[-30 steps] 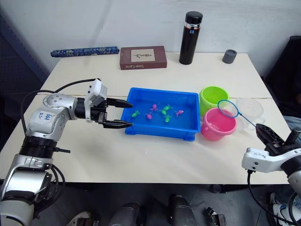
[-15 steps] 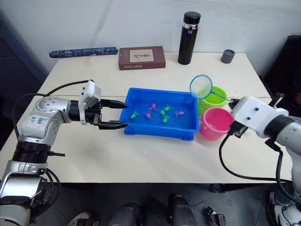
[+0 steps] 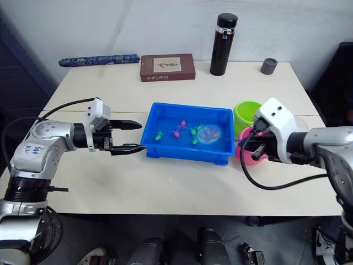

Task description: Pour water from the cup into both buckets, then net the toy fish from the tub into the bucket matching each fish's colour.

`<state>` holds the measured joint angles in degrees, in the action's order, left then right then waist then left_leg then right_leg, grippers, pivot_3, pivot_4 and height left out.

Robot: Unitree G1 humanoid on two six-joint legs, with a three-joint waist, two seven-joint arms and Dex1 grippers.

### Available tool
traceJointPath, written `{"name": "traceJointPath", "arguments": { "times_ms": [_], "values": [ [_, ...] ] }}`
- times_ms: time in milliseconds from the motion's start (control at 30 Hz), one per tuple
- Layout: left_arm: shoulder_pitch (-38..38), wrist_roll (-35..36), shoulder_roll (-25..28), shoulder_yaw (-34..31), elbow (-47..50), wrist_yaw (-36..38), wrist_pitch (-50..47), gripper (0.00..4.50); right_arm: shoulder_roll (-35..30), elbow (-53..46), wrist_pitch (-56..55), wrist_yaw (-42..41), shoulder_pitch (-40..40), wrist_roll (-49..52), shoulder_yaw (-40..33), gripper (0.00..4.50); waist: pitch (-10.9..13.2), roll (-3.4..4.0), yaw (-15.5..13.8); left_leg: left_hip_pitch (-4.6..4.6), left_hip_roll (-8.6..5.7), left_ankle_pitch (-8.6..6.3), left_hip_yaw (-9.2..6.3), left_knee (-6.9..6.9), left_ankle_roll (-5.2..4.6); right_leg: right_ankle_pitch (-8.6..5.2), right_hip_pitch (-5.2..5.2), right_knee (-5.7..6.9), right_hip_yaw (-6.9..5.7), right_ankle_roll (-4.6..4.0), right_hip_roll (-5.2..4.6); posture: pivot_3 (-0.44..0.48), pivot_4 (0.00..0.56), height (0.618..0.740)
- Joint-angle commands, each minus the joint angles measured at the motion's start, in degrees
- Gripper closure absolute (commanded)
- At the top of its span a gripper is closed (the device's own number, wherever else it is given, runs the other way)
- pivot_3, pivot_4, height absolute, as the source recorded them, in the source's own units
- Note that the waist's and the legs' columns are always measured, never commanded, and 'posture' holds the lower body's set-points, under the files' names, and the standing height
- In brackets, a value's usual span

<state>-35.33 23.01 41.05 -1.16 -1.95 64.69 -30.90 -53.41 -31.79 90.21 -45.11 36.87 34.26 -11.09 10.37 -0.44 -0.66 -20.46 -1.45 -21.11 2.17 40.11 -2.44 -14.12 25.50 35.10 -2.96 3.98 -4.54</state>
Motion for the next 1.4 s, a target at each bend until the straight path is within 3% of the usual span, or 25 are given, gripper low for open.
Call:
{"name": "traceJointPath", "arguments": {
  "times_ms": [33, 333, 700, 833, 1033, 1400],
  "values": [
    [0.0, 1.1, 0.0, -1.0, 2.5, -0.6, 0.1, 0.07, 0.3, 4.1, 2.3, 6.0, 2.0, 5.8, 0.2, 4.5, 0.0, 0.0, -0.1, -0.01, 0.0, 0.0, 0.0, 0.0, 0.0, 0.0, 0.0, 0.0, 0.0, 0.0, 0.0, 0.0, 0.15, 0.74],
    [0.5, 1.3, -0.3, -0.9, 2.7, -1.3, 0.1, 0.07, 3.3, 17.9, 2.3, 26.5, 7.4, 21.4, 2.5, 4.5, 0.0, 0.0, 0.3, -0.05, -0.01, 0.0, 0.02, -0.04, 0.0, 0.0, 0.02, -0.01, -0.05, 0.0, 0.0, 0.0, 0.15, 0.74],
    [2.1, 2.1, 0.1, -1.4, 4.7, -2.9, -0.9, 0.07, 0.8, 39.0, 1.9, 58.6, 14.7, 60.3, 10.4, 4.5, 0.0, 0.0, 0.8, -0.08, 0.01, 0.0, 0.04, -0.07, 0.0, 0.01, 0.03, -0.06, -0.06, 0.02, 0.0, 0.0, 0.15, 0.74],
    [2.9, 2.4, 0.3, -1.5, 5.8, -3.5, -1.3, 0.07, -2.3, 40.5, -7.0, 71.7, 13.0, 77.5, 17.4, 4.5, 0.0, 0.0, 0.8, -0.12, 0.02, 0.0, 0.03, -0.08, -0.01, 0.01, 0.05, -0.1, -0.06, 0.02, -0.01, 0.0, 0.15, 0.74],
    [3.8, 2.9, 0.9, -2.2, 7.3, -4.2, -2.2, 0.07, 0.3, 40.8, -11.5, 79.9, 11.9, 78.7, 18.6, 4.5, 0.0, 0.0, 0.8, -0.17, 0.03, 0.01, 0.02, -0.06, -0.02, 0.02, 0.05, -0.16, -0.09, 0.03, 0.0, 0.0, 0.15, 0.74],
    [5.0, 3.6, 1.6, -3.1, 9.0, -5.4, -3.1, 0.07, -1.0, 44.8, -10.3, 86.3, 14.3, 78.7, 19.8, 4.5, 0.0, 0.0, 0.7, -0.36, 0.06, -0.02, -0.04, -0.06, -0.11, 0.03, 0.12, -0.33, -0.13, 0.06, -0.01, 0.0, 0.15, 0.74]
  ]
}}
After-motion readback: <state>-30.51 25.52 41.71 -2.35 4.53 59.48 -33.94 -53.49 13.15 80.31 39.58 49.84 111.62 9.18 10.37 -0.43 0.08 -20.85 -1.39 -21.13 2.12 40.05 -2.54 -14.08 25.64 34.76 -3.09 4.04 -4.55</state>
